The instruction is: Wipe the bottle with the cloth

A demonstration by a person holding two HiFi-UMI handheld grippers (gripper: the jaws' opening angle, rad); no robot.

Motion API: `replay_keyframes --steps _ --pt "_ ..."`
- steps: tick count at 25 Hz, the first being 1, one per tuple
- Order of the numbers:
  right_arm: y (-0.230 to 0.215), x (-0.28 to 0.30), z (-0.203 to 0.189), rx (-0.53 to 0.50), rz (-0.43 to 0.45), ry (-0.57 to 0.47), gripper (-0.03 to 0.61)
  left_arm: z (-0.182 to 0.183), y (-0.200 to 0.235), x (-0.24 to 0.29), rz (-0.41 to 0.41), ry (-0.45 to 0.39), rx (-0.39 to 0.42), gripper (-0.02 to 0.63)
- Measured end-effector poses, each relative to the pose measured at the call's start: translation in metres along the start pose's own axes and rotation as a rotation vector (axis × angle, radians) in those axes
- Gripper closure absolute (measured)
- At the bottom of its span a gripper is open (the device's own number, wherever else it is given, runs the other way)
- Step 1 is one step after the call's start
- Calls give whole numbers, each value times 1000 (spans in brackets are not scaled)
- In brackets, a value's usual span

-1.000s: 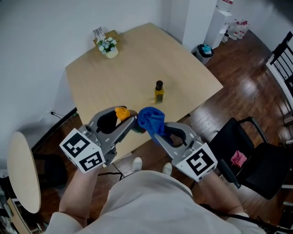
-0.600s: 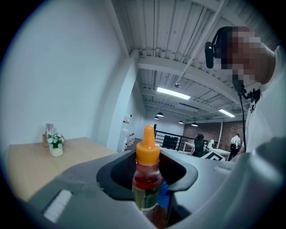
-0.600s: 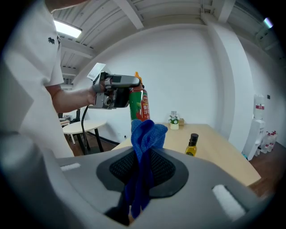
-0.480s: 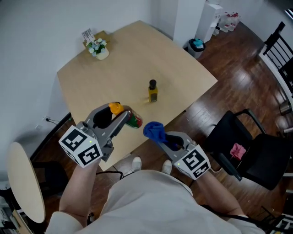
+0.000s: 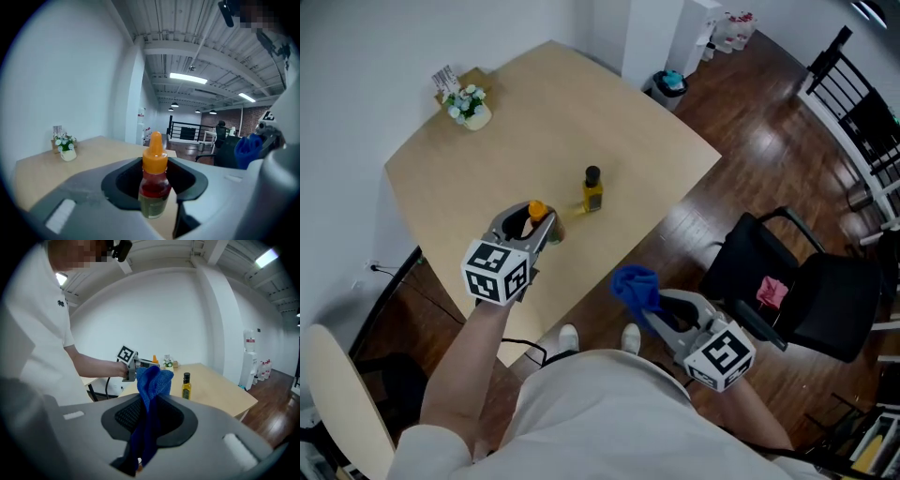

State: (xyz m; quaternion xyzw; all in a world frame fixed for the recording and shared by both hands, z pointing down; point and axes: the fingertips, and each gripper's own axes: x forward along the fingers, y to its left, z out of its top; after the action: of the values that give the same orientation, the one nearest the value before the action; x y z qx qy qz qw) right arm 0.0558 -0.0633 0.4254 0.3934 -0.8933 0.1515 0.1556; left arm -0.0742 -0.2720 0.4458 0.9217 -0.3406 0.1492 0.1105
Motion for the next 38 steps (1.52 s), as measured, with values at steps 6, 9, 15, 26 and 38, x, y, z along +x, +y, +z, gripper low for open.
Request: replay_keyframes --steps 6,9,15,26,38 --pt "-2 -18 -5 83 -123 18 497 -52 33 48 -15 80 16 453" --pt "2 -22 -5 109 -178 35 497 -66 45 67 -24 83 31 453" --pt "18 -20 -7 158 -256 64 497 -80 65 97 -27 57 53 453" --pt "45 -21 -21 222 -353 109 497 -100 65 113 -52 25 90 428" --pt "74 -45 -27 127 -233 48 497 -80 43 7 67 -32 132 278"
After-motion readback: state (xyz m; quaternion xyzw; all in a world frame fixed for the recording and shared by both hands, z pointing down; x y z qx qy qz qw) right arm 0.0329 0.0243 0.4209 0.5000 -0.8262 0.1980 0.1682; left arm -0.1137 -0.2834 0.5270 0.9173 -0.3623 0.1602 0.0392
